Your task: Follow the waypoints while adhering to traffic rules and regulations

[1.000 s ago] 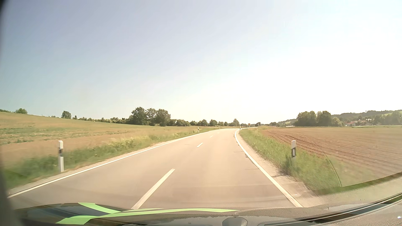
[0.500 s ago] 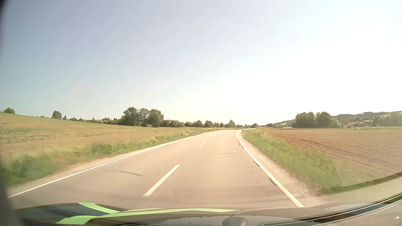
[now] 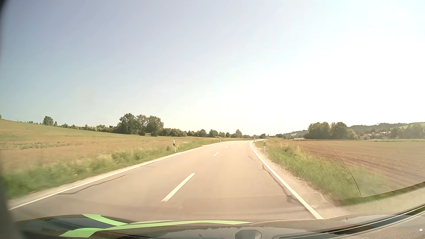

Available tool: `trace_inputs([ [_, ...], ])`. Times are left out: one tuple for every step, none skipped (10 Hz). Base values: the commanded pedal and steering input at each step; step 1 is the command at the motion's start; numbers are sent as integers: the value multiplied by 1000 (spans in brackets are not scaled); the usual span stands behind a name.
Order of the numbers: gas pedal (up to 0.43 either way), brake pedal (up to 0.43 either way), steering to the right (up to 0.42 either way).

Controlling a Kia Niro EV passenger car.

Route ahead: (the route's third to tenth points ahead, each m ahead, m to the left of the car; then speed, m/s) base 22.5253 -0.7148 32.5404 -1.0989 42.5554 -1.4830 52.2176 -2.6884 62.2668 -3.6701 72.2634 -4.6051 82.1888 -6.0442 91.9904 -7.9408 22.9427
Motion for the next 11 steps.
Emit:
trace_inputs([
  [240,0,12],
  [209,0,12],
  [189,0,12],
  [189,0,12],
  [189,0,13],
  [189,0,11],
  [189,0,10],
  [197,0,10],
  [197,0,10],
  [169,0,10],
  [87,0,10],
])
